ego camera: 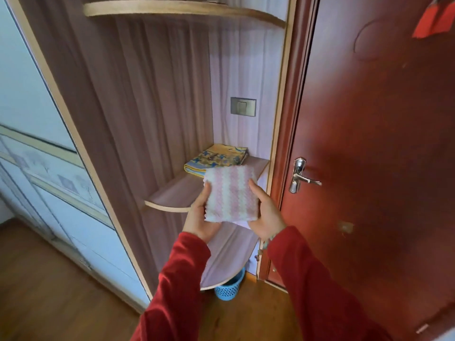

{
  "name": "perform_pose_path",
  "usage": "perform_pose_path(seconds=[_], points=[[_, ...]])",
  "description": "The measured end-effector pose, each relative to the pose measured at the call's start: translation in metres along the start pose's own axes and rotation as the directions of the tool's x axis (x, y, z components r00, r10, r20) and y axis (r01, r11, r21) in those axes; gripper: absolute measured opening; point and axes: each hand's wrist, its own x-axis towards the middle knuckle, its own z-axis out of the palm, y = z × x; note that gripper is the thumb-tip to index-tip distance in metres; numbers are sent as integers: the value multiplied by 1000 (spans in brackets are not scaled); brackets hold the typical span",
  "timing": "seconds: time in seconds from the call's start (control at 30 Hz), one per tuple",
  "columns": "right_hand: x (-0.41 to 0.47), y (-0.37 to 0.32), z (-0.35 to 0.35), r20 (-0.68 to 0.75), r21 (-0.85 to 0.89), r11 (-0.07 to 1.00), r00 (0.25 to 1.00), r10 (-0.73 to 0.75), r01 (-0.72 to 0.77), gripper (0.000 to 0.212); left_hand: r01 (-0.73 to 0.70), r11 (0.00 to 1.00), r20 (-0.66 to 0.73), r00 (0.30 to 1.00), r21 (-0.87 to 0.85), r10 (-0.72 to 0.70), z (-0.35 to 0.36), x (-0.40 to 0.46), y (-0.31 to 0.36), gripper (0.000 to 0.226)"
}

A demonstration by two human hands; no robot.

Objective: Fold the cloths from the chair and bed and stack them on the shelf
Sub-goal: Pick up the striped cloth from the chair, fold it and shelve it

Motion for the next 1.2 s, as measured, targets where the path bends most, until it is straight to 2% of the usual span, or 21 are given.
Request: perform_pose_path(seconds=[0.07,0.13,0.33,0.4,0.5,0.6,0.63,0.7,0.77,0.83,0.9,0.97,1.0,1.07,1.13,1.2], points=[[41,-1,5,23,28,999,1000,14,-15,56,-25,999,-41,999,22,26,-9,28,20,44],[71,-1,10,58,44,997,997,53,-56,57,-33,999,-65,997,33,35,-14,46,36,44],[170,3,31,128,-8,991,983,134,-134,47,-92,995,-246,964,37,99,-42,89,82,56],[198,2,46,156,-43,981,969,193,-188,34,-144,987,-324,932,75,161,-48,96,97,48],[238,5,58,180,-207,952,948,263,-225,21,-236,958,-440,852,160,283,-56,99,114,36],[271,7,74,154,-475,858,942,298,-193,37,-301,935,-628,695,188,350,-77,106,124,35],[285,11,73,115,-498,829,929,353,-253,35,-299,934,-685,641,193,347,-85,108,126,34],[300,21,66,120,-670,711,913,390,-216,23,-244,941,-754,565,234,334,-100,110,123,31],[320,43,59,45,-653,695,900,433,-302,36,-172,942,-798,499,290,337,-112,111,117,25],[348,70,41,15,-705,649,909,417,-287,45,-56,910,-819,416,411,395,-121,112,110,16],[341,66,43,40,-834,532,946,321,-146,33,86,846,-813,341,526,472,-123,113,105,16],[332,61,47,94,-911,412,971,221,-5,21,164,797,-799,301,581,521,-127,115,101,20],[330,60,46,131,-922,385,972,193,48,16,207,769,-789,285,605,544,-129,115,100,19],[330,60,43,158,-939,328,976,151,101,20,306,703,-767,252,642,591,-133,116,97,14],[328,59,44,246,-946,242,964,96,218,18,411,620,-733,222,668,643,-134,117,94,29],[330,61,45,327,-931,177,945,18,319,26,536,491,-668,200,687,717,-131,119,92,42]])
